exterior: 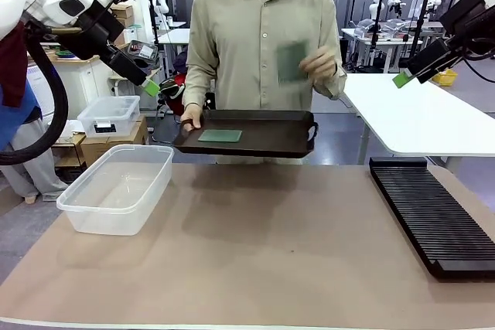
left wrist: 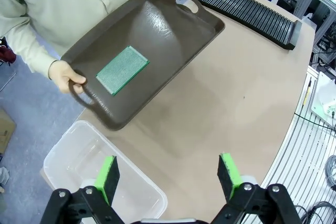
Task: Sort PCBs into racks and boxes based on the side picked up.
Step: Pick up the Blank PCB handed by the Human.
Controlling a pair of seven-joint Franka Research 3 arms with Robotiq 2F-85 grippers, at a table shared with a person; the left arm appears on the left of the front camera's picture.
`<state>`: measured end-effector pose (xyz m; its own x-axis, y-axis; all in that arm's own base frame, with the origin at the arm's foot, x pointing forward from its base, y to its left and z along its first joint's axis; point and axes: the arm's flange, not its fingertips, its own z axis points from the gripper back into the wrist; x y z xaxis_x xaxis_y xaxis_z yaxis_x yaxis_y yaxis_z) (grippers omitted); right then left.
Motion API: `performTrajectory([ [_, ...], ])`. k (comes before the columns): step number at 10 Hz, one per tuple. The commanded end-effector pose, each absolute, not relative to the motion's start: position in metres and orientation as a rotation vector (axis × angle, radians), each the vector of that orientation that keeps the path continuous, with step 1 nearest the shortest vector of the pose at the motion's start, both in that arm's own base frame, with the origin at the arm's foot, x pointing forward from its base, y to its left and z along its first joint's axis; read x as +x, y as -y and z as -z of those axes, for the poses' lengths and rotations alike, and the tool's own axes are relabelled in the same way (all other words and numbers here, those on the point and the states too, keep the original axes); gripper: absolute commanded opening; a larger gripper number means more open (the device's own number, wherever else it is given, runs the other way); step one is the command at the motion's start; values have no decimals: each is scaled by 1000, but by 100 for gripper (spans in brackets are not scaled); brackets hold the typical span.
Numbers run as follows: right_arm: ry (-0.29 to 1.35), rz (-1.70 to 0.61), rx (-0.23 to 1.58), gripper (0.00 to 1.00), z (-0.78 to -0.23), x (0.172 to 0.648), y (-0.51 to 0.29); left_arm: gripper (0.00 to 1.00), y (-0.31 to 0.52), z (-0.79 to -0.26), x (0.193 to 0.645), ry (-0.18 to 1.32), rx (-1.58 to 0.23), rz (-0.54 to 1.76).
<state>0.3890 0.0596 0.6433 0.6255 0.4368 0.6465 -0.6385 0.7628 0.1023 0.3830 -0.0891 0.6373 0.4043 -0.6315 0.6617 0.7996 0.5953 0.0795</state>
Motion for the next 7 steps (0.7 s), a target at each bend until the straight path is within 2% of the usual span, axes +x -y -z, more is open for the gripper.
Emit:
performTrajectory([
  [1,638,-633,342,100,-643,389,-60,100,88,-636,383,702,-276,918],
  [7,638,-633,342,100,-643,389,-60,100,88,-636,383,702,-276,918],
])
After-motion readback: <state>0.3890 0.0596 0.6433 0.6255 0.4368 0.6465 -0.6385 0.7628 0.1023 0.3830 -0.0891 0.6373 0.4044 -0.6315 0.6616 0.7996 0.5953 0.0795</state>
